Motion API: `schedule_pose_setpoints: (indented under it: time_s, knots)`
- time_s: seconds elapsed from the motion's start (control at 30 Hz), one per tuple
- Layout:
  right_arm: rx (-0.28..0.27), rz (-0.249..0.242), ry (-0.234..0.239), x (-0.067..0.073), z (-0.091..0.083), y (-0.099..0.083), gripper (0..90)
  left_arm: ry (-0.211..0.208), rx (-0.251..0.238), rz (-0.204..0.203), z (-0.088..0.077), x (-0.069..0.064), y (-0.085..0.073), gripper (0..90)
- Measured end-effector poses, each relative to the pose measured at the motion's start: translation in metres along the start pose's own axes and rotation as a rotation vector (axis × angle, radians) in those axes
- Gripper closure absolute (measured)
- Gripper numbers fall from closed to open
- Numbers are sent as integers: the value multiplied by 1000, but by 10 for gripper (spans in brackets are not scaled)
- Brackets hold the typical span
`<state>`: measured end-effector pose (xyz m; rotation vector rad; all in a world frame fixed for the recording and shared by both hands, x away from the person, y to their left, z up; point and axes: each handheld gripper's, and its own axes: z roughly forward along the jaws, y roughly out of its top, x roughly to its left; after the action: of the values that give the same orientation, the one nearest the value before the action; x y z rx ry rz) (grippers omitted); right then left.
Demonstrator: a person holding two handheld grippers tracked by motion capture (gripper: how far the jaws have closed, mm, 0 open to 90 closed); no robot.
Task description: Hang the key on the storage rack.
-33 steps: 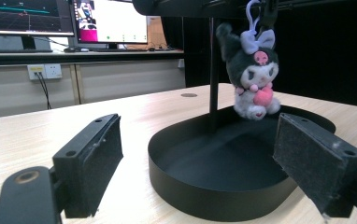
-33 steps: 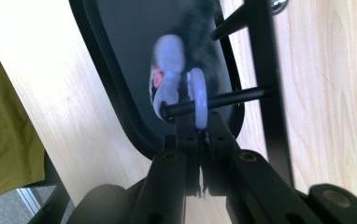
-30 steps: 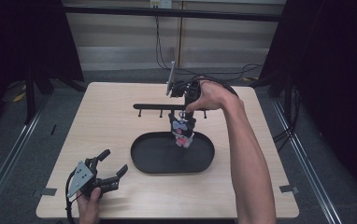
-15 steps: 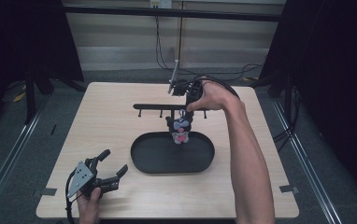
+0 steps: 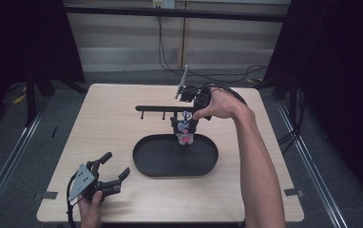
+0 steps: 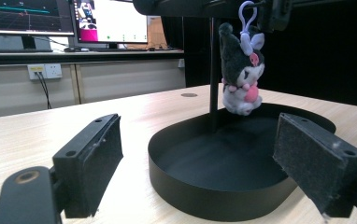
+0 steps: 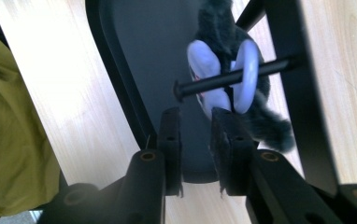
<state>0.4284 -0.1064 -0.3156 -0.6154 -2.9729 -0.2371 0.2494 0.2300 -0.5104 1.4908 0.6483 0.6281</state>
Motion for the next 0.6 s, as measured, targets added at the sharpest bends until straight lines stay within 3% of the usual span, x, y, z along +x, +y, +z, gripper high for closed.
schedule_pose_setpoints:
  time_s: [0.2,0.37,0.4,0.5,0.6]
  knots:
    - [-28,11,13,9,2,-5,695,0,0,4,0,0,0,153]
    - [-52,28,-28,18,5,-10,623,-1,4,5,0,0,0,153]
    - [-87,38,-16,23,5,-13,592,-1,4,5,0,0,0,153]
    - [-103,44,-19,27,6,-16,576,0,4,3,0,0,0,153]
    - [-157,60,-7,35,10,-24,558,1,4,3,0,0,0,153]
